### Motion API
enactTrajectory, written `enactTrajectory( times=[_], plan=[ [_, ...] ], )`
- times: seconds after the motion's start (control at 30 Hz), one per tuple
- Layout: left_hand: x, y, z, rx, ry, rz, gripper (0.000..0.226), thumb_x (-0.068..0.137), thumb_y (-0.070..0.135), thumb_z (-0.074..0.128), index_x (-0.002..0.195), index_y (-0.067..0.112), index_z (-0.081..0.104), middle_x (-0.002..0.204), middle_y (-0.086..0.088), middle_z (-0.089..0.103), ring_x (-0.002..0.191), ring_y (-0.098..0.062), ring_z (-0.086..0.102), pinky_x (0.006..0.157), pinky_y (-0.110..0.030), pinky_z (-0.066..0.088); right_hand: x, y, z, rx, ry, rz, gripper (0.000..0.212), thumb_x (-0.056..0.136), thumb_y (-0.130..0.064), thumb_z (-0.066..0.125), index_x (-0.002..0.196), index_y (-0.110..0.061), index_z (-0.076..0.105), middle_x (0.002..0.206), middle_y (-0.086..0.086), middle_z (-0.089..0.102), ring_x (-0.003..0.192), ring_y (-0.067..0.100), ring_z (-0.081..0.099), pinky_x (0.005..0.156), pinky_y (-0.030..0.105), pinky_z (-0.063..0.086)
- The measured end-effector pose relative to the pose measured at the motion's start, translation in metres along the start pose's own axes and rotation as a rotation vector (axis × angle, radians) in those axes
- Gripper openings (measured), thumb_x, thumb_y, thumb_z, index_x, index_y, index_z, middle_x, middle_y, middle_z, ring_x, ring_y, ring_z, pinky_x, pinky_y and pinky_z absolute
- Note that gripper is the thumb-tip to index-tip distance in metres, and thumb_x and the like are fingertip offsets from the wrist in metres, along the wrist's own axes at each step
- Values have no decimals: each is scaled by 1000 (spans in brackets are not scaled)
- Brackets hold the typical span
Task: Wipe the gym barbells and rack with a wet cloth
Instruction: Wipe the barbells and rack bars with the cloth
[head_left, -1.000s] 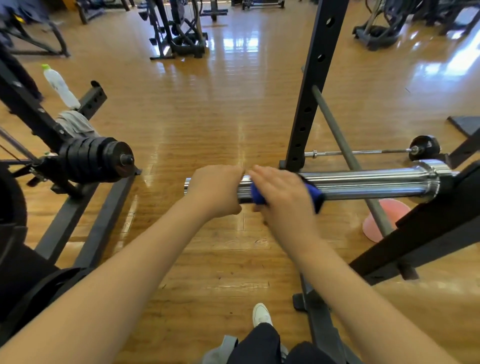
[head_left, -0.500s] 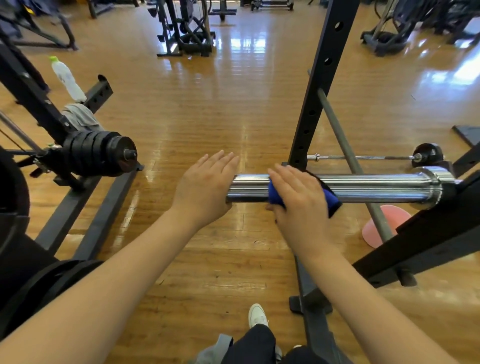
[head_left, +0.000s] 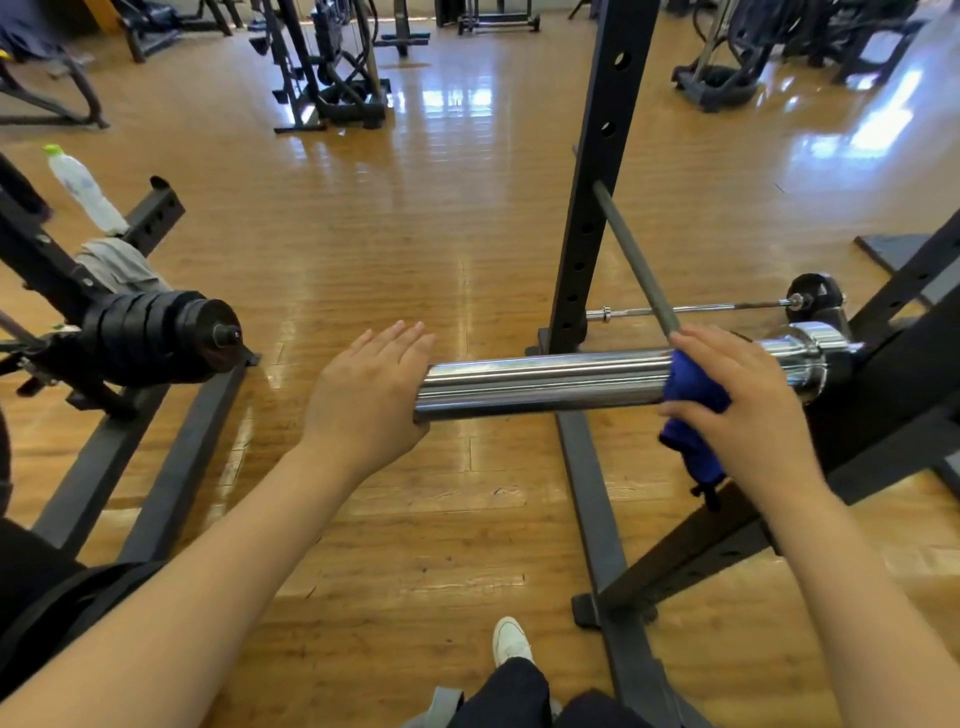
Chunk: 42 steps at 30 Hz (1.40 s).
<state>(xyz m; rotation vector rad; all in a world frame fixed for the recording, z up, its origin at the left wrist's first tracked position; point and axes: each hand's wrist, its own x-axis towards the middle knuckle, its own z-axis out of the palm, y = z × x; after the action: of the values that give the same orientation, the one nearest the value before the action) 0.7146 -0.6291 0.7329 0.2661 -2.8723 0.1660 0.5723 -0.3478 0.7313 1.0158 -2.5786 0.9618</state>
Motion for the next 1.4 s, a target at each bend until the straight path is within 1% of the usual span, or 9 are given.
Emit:
enactTrajectory(
  times=[0.17,0.23,0.33,0.6,0.7,0.83,0.97,1.2,1.4],
  plan=[
    [2,16,-13,117,-87,-105,87,70,34,78,142,9,37,147,-11,40,139,-28,32,112,-59,6,12,-9,15,-3,84,-18,34,88,-11,61,122,-10,62,124,4,61,122,24,52,107,53,33],
    [9,40,-12,141,-115,-86,97,83,45,64,151,12,4,159,-8,8,146,-25,3,112,-54,-9,20,-37,35,-47,47,-91,35,84,-19,56,117,-10,66,118,6,66,116,25,58,105,50,36],
    [20,88,-7,87,-55,-3,95,87,46,58,150,9,-3,159,-10,1,146,-27,-4,108,-47,-16,22,-62,52,-113,-47,-268,44,80,-20,66,122,-7,62,122,9,64,117,26,57,105,42,30],
    [34,116,0,62,67,-89,85,84,42,64,148,5,22,155,-14,22,145,-30,14,110,-45,-8,0,12,-7,-97,177,168,39,89,-12,61,126,-1,56,128,14,57,126,30,45,109,35,24],
    [44,140,0,62,9,-98,87,84,44,63,148,4,20,154,-16,22,144,-31,16,114,-47,-1,6,-8,17,-123,165,86,35,88,-18,56,117,-1,63,120,13,63,120,30,53,109,46,32],
    [51,148,12,46,136,-107,74,59,23,85,123,-3,57,125,-20,59,120,-36,54,103,-52,33,6,-30,34,-146,78,-118,43,85,-24,42,117,-5,64,119,10,65,117,25,57,106,38,28],
    [50,144,13,35,129,-84,95,44,28,91,126,-4,54,127,-21,58,120,-37,54,104,-50,27,4,3,11,-142,5,-166,46,82,-12,66,127,-5,57,129,11,59,126,27,49,109,39,23],
    [46,158,5,22,66,-193,97,64,47,80,139,0,40,143,-17,43,137,-34,34,111,-48,14,1,26,-3,-164,124,52,47,82,-2,67,127,0,56,131,16,56,130,33,44,110,44,22],
    [44,180,5,7,32,-290,103,63,54,78,137,-5,40,142,-23,42,135,-39,34,110,-52,15,-1,31,-8,-305,47,-129,58,71,-3,75,126,-3,58,129,13,59,124,31,51,104,49,34]
  ],
)
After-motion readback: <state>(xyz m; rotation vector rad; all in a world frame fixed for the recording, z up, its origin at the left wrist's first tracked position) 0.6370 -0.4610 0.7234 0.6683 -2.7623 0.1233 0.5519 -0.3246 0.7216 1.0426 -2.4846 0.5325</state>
